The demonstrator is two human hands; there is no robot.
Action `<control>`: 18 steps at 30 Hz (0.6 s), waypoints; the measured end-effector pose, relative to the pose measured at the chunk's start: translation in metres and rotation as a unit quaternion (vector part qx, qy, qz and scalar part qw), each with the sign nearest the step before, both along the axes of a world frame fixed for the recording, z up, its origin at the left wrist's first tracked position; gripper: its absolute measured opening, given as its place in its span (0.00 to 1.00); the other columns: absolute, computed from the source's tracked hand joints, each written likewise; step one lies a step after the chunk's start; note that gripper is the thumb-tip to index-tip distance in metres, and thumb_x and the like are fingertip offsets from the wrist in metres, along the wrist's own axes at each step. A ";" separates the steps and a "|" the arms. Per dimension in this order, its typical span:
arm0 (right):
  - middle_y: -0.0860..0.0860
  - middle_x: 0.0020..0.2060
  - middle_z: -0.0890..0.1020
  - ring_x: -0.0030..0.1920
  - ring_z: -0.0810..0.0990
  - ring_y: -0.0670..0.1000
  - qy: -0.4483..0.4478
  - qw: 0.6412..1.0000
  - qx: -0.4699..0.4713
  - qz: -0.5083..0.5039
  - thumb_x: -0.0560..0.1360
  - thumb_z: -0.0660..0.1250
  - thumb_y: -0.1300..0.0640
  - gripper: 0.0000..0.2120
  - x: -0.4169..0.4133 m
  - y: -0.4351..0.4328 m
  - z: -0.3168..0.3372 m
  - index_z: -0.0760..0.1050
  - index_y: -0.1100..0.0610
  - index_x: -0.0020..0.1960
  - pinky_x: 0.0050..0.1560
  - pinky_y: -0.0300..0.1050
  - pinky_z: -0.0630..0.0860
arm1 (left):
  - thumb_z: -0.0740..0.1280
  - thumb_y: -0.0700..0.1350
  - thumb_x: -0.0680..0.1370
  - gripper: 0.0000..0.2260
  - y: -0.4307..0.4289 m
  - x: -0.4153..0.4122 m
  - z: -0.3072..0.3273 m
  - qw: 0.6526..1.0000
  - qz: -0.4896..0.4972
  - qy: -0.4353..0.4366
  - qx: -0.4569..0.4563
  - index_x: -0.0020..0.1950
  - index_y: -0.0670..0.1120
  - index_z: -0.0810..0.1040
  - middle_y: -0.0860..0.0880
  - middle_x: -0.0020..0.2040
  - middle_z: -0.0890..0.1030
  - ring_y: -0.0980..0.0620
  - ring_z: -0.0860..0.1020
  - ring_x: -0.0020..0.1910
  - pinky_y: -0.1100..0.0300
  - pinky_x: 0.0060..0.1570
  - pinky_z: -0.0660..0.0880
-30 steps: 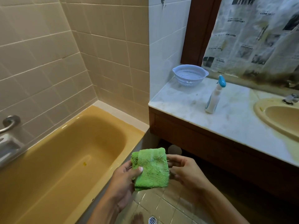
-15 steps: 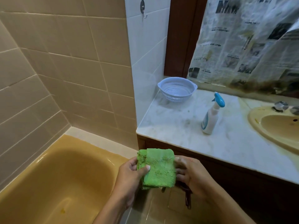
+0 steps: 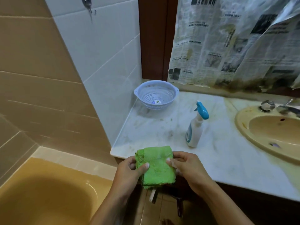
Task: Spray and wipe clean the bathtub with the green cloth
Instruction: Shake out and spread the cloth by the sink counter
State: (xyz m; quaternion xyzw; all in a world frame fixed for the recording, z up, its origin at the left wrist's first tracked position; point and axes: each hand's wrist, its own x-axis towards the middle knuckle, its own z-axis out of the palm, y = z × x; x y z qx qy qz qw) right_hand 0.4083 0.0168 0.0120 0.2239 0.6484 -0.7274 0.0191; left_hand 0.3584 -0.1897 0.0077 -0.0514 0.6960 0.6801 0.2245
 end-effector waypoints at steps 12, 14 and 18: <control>0.58 0.44 0.88 0.47 0.88 0.58 -0.010 0.999 -0.020 -0.030 0.77 0.72 0.66 0.06 -0.078 0.052 -0.016 0.84 0.62 0.53 0.49 0.56 0.85 | 0.78 0.35 0.73 0.21 0.058 -0.067 -0.009 0.995 0.076 0.045 -0.052 0.64 0.49 0.81 0.46 0.56 0.85 0.50 0.87 0.50 0.42 0.57 0.82; 0.58 0.44 0.88 0.47 0.88 0.58 -0.014 0.999 -0.021 -0.037 0.77 0.72 0.65 0.06 -0.090 0.052 -0.018 0.84 0.62 0.53 0.50 0.59 0.85 | 0.78 0.36 0.74 0.21 0.060 -0.083 -0.009 0.993 0.070 0.063 -0.075 0.64 0.51 0.81 0.49 0.57 0.85 0.54 0.87 0.47 0.43 0.56 0.82; 0.58 0.43 0.88 0.45 0.88 0.58 -0.030 0.997 -0.024 -0.065 0.77 0.72 0.65 0.05 -0.115 0.049 -0.022 0.84 0.62 0.52 0.44 0.54 0.85 | 0.78 0.36 0.73 0.20 0.062 -0.117 -0.013 0.988 0.059 0.087 -0.112 0.60 0.56 0.82 0.53 0.54 0.84 0.53 0.86 0.42 0.45 0.51 0.84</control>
